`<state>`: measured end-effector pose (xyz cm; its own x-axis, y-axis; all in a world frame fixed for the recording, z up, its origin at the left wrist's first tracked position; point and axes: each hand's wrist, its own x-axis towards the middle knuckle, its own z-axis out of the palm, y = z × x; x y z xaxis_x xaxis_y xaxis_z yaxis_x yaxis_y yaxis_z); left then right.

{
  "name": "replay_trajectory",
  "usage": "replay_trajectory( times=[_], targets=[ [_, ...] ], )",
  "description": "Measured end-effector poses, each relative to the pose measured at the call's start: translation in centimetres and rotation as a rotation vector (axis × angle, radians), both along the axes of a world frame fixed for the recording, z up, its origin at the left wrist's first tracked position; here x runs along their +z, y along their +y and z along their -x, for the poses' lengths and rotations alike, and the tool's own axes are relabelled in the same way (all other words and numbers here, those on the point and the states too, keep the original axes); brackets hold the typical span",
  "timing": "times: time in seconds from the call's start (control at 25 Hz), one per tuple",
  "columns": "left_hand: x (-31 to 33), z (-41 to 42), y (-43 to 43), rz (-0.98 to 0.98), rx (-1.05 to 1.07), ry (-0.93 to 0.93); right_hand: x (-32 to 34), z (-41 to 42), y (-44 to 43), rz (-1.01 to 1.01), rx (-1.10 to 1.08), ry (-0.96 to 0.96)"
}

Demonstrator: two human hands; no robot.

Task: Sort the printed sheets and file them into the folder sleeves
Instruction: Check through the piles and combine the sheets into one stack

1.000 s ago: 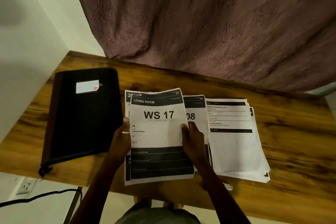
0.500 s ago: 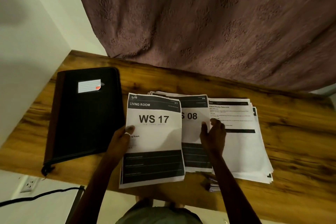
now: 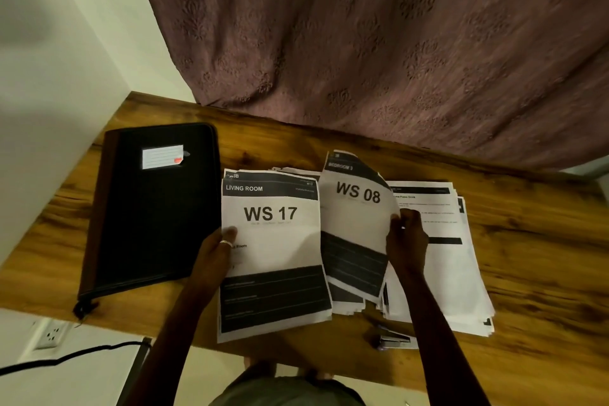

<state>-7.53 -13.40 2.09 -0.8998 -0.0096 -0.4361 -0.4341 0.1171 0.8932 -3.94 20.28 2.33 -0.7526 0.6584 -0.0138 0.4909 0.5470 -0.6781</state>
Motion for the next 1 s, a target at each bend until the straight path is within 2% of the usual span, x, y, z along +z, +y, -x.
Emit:
replay_trajectory(
  times=[0.2,0.4,0.6,0.76,0.88,1.0],
  targets=[
    [0.4,-0.3,-0.4,0.006,-0.024,0.12,3.2,-0.8,1.9,-0.027,-0.098,0.116],
    [1.2,0.1,-0.9,0.002,-0.003,0.147,5.6,-2.0,4.4,-0.043,-0.112,0.293],
    [1.9,0.2,-1.5,0.0,-0.053,0.26,7.7,-3.3,5.4,0.18,-0.105,0.477],
    [2.3,0.3,-1.0,0.011,-0.118,0.308,7.1,-2.5,2.9,0.193,-0.007,0.366],
    [1.9,0.3,-0.7,0.061,-0.183,0.277,4.9,-1.8,0.1,0.285,0.108,0.288],
    [2.8,0.1,0.0,-0.052,-0.124,0.21,2.9,-1.3,-2.1,0.255,0.184,0.231]
  ],
)
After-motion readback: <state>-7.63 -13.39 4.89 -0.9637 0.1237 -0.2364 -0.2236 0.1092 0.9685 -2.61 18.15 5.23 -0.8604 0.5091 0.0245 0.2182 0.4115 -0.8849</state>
